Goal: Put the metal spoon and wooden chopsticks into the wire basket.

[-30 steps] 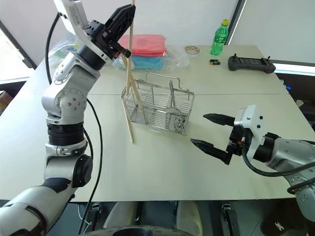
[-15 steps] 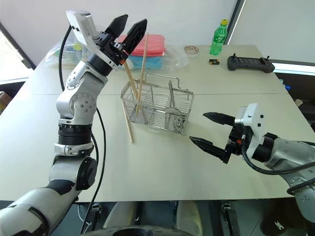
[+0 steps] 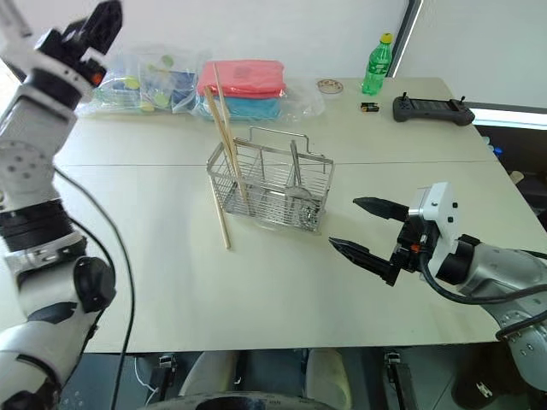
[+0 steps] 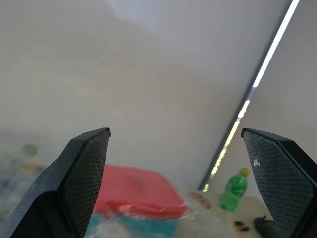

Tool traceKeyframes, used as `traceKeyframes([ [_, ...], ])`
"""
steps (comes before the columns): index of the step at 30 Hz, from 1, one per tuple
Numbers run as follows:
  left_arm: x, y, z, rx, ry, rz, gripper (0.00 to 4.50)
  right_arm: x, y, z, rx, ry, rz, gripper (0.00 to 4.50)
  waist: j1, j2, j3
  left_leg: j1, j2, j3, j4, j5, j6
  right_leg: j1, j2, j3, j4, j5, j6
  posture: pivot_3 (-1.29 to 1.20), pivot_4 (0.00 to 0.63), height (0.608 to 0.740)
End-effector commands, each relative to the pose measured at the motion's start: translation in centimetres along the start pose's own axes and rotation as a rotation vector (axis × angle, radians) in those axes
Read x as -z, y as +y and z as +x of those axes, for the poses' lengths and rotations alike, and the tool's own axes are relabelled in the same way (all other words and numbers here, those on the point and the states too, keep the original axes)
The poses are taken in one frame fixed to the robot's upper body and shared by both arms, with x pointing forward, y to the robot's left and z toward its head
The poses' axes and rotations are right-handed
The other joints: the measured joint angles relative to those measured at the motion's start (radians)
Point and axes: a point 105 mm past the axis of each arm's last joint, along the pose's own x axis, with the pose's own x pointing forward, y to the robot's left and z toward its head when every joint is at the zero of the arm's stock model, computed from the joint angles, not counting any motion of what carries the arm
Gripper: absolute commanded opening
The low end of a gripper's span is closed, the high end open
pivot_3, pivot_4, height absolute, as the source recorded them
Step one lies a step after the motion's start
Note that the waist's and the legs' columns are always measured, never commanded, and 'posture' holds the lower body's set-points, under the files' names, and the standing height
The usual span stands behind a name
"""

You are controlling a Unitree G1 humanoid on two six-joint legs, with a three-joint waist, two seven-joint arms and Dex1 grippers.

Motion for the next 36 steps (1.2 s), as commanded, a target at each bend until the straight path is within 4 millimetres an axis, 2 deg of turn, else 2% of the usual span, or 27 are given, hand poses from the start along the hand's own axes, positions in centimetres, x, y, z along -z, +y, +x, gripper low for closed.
traceKeyframes([
  [1,2.8,3.4,-0.9,-0.186,0.161,0.073,4.46,-0.8,0.3,-0.1,0.002,-0.029,-0.047,4.50,0.003,0.000,0.000,0.000,0.000,0.000,0.000,0.000,0.000,0.000,0.000,0.000,0.000,0.000,0.000,0.00,0.150,0.692],
  [4,7.6,4.4,-1.7,-0.295,0.375,0.026,4.46,-0.6,0.3,0.0,0.003,-0.028,-0.044,4.50,0.005,-0.001,0.000,0.000,-0.001,-0.001,0.001,0.000,0.000,0.001,0.000,0.000,0.000,0.000,0.000,0.00,0.150,0.692],
  [7,11.8,4.0,-2.4,-0.376,0.595,-0.033,4.46,-0.5,0.4,0.1,0.001,-0.028,-0.042,4.50,0.004,-0.002,0.000,-0.001,-0.001,-0.002,0.001,0.000,0.000,0.002,0.000,0.000,0.000,-0.001,0.001,0.00,0.150,0.692],
  [12,14.8,1.5,-1.7,-0.380,0.749,-0.127,4.46,-0.4,0.5,0.3,0.001,-0.037,-0.033,4.50,-0.003,-0.004,0.002,-0.001,-0.001,-0.003,0.000,0.000,-0.001,0.000,0.000,0.000,0.000,0.002,0.003,0.00,0.150,0.692],
  [18,17.1,-0.8,-1.7,-0.365,0.906,-0.145,4.46,-0.3,0.7,0.5,0.014,-0.046,-0.027,4.50,-0.003,-0.003,0.001,0.000,-0.001,-0.002,-0.002,0.000,-0.001,-0.001,0.000,0.000,0.000,0.002,0.004,0.00,0.150,0.692],
  [24,18.9,-1.2,-2.4,-0.393,1.006,-0.125,4.46,0.0,1.0,0.4,0.034,-0.050,-0.024,4.50,-0.001,-0.004,0.001,-0.001,-0.001,-0.002,-0.001,0.001,-0.002,-0.001,0.000,0.000,0.000,0.001,0.005,0.00,0.150,0.692],
  [29,19.5,-1.1,-2.0,-0.424,1.041,-0.118,4.46,0.0,1.5,0.3,0.048,-0.063,-0.019,4.50,-0.001,-0.004,0.001,-0.001,-0.001,-0.002,-0.001,0.001,-0.002,-0.001,0.000,0.000,0.000,0.000,0.006,0.00,0.150,0.692],
  [36,19.4,-1.6,-0.3,-0.396,1.098,-0.066,4.46,0.4,2.6,0.8,0.079,-0.098,0.006,4.50,0.000,-0.004,0.001,-0.001,-0.001,-0.002,-0.001,0.001,-0.002,-0.001,0.000,-0.001,0.000,0.000,0.007,0.00,0.150,0.692],
])
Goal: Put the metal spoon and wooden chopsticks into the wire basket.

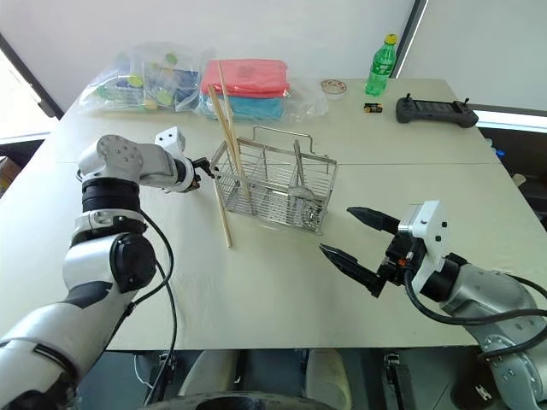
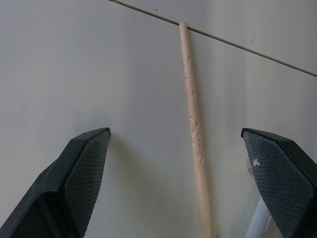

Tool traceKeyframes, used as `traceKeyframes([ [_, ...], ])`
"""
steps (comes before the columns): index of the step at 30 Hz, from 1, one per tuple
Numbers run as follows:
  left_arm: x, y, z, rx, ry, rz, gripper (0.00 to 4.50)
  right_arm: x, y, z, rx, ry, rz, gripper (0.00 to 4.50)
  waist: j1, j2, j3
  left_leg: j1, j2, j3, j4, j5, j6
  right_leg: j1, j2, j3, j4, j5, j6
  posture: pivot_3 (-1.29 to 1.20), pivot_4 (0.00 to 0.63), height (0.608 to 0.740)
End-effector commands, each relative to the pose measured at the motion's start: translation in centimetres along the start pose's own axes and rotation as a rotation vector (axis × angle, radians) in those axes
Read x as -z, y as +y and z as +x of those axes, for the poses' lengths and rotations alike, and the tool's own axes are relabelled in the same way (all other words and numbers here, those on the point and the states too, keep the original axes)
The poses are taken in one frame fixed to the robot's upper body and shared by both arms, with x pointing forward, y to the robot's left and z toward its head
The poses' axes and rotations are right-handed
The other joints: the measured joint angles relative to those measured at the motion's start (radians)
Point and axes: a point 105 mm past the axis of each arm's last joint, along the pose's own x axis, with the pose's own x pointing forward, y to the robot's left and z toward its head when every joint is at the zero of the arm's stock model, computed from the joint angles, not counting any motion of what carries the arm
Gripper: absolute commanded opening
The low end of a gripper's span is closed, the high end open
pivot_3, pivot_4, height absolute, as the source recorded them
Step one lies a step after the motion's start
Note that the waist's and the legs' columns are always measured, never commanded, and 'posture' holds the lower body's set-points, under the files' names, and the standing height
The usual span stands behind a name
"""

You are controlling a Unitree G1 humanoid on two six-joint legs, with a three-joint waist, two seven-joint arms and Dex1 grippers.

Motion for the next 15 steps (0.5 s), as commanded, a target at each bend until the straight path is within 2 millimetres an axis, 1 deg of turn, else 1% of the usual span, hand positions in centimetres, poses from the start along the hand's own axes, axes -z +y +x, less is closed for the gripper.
traceKeyframes([
  [1,-1.5,-0.8,-0.4,-0.004,-0.021,0.047,4.46,-0.8,0.8,0.2,0.012,-0.053,-0.038,4.50,0.000,0.000,0.000,0.000,0.000,0.000,0.000,0.000,0.000,0.000,0.000,0.000,0.000,0.000,0.000,0.00,0.150,0.692],
  [7,-1.5,-0.7,0.4,-0.023,-0.010,0.073,4.46,-0.8,0.9,0.3,0.044,-0.072,-0.037,4.50,-0.001,0.000,0.000,0.000,0.000,0.001,-0.001,0.000,0.000,-0.001,0.000,0.000,0.000,0.000,0.000,0.00,0.150,0.692],
  [12,-1.0,-1.1,0.9,-0.004,0.005,0.075,4.46,-0.7,1.1,0.1,0.045,-0.067,-0.044,4.50,-0.001,0.001,0.000,0.001,0.000,0.001,0.000,0.000,0.000,0.000,0.000,0.000,0.001,0.000,0.001,0.00,0.150,0.692],
  [13,-0.9,-1.2,1.0,0.002,0.011,0.072,3.96,-0.7,1.2,0.0,0.042,-0.062,-0.046,4.50,-0.001,0.001,0.000,0.001,0.000,0.001,0.000,0.000,0.000,0.000,0.000,0.000,0.001,0.000,0.001,0.00,0.150,0.692],
  [14,-0.7,-1.3,1.1,0.009,0.019,0.068,3.66,-0.7,1.2,-0.1,0.041,-0.059,-0.047,4.50,0.000,0.001,0.000,0.001,0.000,0.001,0.000,0.000,0.000,0.000,0.000,0.000,0.001,0.000,0.001,0.00,0.150,0.692],
  [15,-0.6,-1.4,1.1,0.013,0.023,0.066,3.19,-0.7,1.2,-0.2,0.041,-0.056,-0.048,4.50,0.001,0.001,0.000,0.001,0.000,0.001,0.000,0.000,0.000,0.000,0.000,0.000,0.001,0.000,0.001,0.00,0.150,0.692],
])
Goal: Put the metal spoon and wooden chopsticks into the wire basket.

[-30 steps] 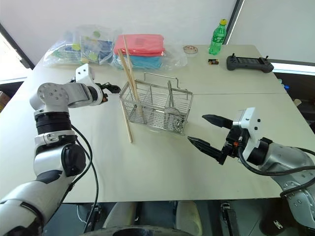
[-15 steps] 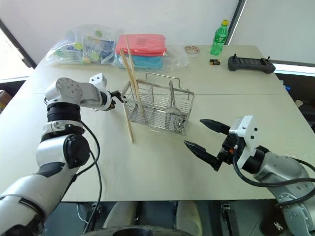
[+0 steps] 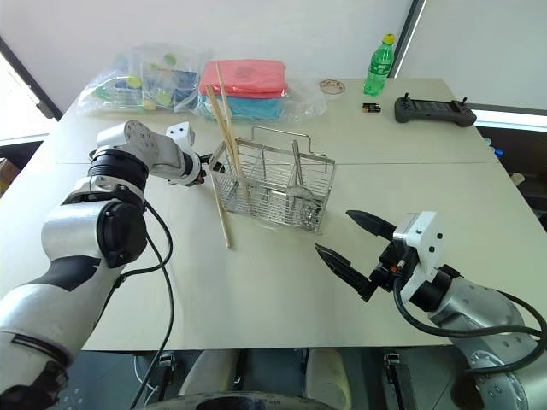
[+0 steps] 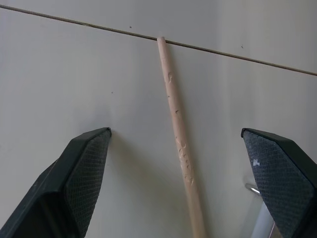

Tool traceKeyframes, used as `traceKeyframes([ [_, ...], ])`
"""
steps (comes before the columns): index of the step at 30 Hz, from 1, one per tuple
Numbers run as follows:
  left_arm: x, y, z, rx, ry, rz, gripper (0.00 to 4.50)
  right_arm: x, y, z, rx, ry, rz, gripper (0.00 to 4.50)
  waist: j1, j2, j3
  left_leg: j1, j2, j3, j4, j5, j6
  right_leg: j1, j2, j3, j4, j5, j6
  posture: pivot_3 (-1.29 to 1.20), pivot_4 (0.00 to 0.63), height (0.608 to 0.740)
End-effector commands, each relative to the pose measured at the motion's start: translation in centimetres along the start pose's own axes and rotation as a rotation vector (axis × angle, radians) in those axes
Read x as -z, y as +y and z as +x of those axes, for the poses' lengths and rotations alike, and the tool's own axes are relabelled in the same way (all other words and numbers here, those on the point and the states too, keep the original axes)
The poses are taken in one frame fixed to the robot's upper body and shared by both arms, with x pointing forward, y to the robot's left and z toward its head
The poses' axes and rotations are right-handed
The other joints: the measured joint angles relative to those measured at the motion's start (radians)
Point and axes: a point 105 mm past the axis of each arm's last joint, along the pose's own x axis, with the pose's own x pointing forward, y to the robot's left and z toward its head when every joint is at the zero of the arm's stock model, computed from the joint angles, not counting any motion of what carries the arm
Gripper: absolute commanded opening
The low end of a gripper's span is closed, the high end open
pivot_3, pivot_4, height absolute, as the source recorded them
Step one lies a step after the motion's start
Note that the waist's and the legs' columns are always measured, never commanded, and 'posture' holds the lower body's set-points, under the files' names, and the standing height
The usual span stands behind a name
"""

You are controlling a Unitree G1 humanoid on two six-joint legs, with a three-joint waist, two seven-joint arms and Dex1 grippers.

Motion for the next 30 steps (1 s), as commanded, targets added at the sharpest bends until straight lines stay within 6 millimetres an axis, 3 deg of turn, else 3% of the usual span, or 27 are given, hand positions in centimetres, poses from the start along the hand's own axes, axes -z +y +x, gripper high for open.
traceKeyframes([
  [1,-0.2,-0.8,-0.1,0.033,0.002,-0.002,2.57,-1.3,0.6,-0.3,-0.019,-0.031,-0.063,4.50,0.001,0.000,0.000,0.000,0.000,0.000,0.000,0.000,0.000,0.000,0.000,0.000,0.000,0.000,0.000,0.00,0.150,0.692],
  [6,-0.2,-0.9,-0.1,0.041,0.001,-0.015,0.19,-1.1,0.9,-0.8,-0.044,-0.003,-0.065,4.50,0.000,0.000,0.000,-0.001,0.000,0.000,0.000,0.000,0.000,0.000,0.000,0.000,-0.001,0.000,0.001,0.00,0.150,0.692],
  [7,-0.1,-0.9,-0.1,0.047,0.003,-0.017,0.09,-1.1,0.9,-0.9,-0.046,0.000,-0.065,4.50,0.000,0.000,0.000,-0.001,0.000,0.000,0.000,0.000,0.000,0.000,0.000,0.000,-0.001,0.001,0.002,0.00,0.150,0.692],
  [14,0.2,-0.9,-0.1,0.062,0.025,-0.054,0.09,-1.3,0.7,-0.7,-0.049,-0.002,-0.065,4.50,-0.001,0.000,0.000,0.000,0.000,0.000,0.000,0.000,0.000,0.000,0.000,0.000,0.000,0.001,0.002,0.00,0.150,0.692],
  [21,-0.5,1.3,-0.7,0.045,0.000,-0.158,0.09,-1.8,0.4,0.2,-0.077,-0.022,-0.079,4.50,-0.003,0.000,0.000,0.000,0.000,0.000,0.000,0.000,0.000,0.000,0.000,0.000,0.000,0.001,0.003,0.00,0.150,0.692],
  [25,-0.7,1.6,-0.8,0.038,-0.009,-0.160,0.09,-2.1,0.1,0.7,-0.085,-0.035,-0.086,4.50,-0.002,0.000,0.000,0.000,0.000,0.000,0.000,0.000,0.000,-0.001,0.000,0.000,0.000,0.001,0.003,0.00,0.150,0.692],
  [27,-0.6,1.4,-0.7,0.039,-0.007,-0.144,0.60,-2.4,-0.1,0.8,-0.087,-0.044,-0.083,4.50,0.001,0.000,0.000,-0.001,0.000,0.000,0.000,0.000,0.000,-0.001,0.000,0.000,0.000,0.001,0.003,0.00,0.150,0.692],
  [30,-0.5,0.9,-0.6,0.039,-0.003,-0.115,1.87,-2.7,-0.5,0.8,-0.089,-0.046,-0.078,4.50,0.000,0.000,0.000,-0.001,0.000,0.000,0.000,0.000,0.000,-0.001,0.000,0.000,0.000,0.002,0.003,0.00,0.150,0.692],
])
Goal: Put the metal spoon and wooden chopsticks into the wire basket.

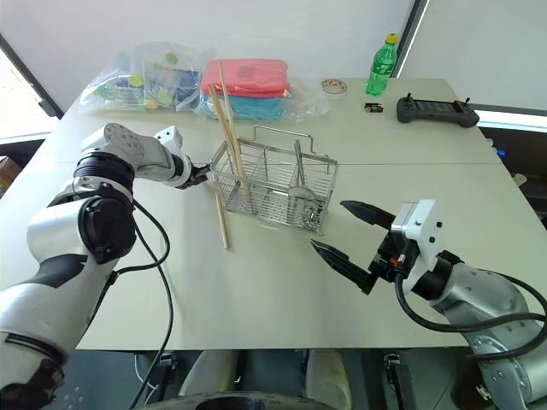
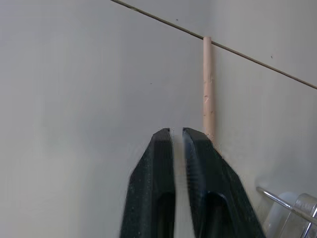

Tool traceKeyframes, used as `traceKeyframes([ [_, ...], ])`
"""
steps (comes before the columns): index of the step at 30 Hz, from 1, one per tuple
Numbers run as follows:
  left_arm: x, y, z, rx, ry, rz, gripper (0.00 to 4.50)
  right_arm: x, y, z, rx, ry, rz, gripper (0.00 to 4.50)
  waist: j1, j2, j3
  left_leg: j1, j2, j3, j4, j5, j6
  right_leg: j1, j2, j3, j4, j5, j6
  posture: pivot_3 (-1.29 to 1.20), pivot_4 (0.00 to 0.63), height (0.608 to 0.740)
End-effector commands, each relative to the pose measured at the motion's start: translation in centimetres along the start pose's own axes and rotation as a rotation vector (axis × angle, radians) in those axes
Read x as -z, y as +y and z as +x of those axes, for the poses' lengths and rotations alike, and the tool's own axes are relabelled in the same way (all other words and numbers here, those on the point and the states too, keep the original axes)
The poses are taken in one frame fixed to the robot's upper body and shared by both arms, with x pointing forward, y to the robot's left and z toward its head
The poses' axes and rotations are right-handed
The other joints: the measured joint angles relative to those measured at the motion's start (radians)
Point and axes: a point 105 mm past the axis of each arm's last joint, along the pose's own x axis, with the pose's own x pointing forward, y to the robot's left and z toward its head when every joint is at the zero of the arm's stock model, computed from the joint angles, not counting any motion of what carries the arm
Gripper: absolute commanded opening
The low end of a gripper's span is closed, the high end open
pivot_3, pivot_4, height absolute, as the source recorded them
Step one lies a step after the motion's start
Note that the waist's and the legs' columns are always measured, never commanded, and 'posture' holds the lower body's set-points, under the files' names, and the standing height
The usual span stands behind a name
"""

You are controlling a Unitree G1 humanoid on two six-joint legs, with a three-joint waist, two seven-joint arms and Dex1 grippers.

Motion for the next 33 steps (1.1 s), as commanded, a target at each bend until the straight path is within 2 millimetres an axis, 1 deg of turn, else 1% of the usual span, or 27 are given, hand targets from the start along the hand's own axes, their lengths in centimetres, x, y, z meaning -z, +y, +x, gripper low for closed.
traceKeyframes([
  [1,-0.3,-0.8,-0.2,0.006,-0.015,0.039,2.36,-0.9,-0.5,-0.1,-0.005,-0.013,-0.002,4.50,-0.001,0.000,0.000,0.000,0.000,0.000,0.000,0.000,0.000,0.000,0.000,0.000,0.000,0.000,0.000,0.00,0.150,0.692],
  [2,-0.2,-0.9,0.0,0.004,-0.011,0.048,2.77,-1.0,-0.6,-0.1,-0.006,-0.013,0.000,4.50,-0.001,0.000,0.000,0.000,0.000,0.000,0.000,0.000,0.000,0.000,0.000,0.000,0.000,0.000,0.000,0.00,0.150,0.692],
  [10,0.8,-1.1,1.1,-0.040,-0.006,0.118,2.77,-1.5,-0.9,-0.2,-0.011,-0.009,0.005,4.50,0.001,0.003,-0.002,0.002,0.000,0.000,0.000,0.000,0.000,0.002,0.000,0.000,0.001,0.000,0.000,0.00,0.150,0.692],
  [17,0.8,-0.5,1.7,-0.069,-0.038,0.129,2.77,-1.7,-1.0,-0.4,0.019,-0.021,0.001,4.50,-0.001,0.004,-0.002,0.003,0.000,0.000,0.001,0.000,0.000,0.002,0.000,0.000,0.001,0.000,0.000,0.00,0.150,0.692],
  [20,0.9,-0.6,1.8,-0.070,-0.039,0.136,2.03,-1.8,-0.9,-0.4,0.025,-0.027,0.001,4.50,0.000,0.004,-0.002,0.002,0.000,0.000,0.001,0.000,0.000,0.002,0.000,0.000,0.001,0.000,0.000,0.00,0.150,0.692],
  [24,0.8,-1.0,1.8,-0.062,-0.041,0.146,0.10,-1.7,-0.9,-0.3,0.036,-0.030,0.002,4.50,0.000,0.004,-0.002,0.002,0.000,0.000,0.001,0.000,0.000,0.002,0.000,0.000,0.001,0.000,0.000,0.00,0.150,0.692],
  [33,1.3,-0.9,1.9,-0.055,-0.019,0.123,0.10,-1.5,-1.0,-0.2,0.041,-0.025,0.006,4.50,0.000,0.004,-0.002,0.002,0.000,0.000,0.001,0.000,0.000,0.002,0.000,0.000,0.000,0.000,0.000,0.00,0.150,0.692],
])
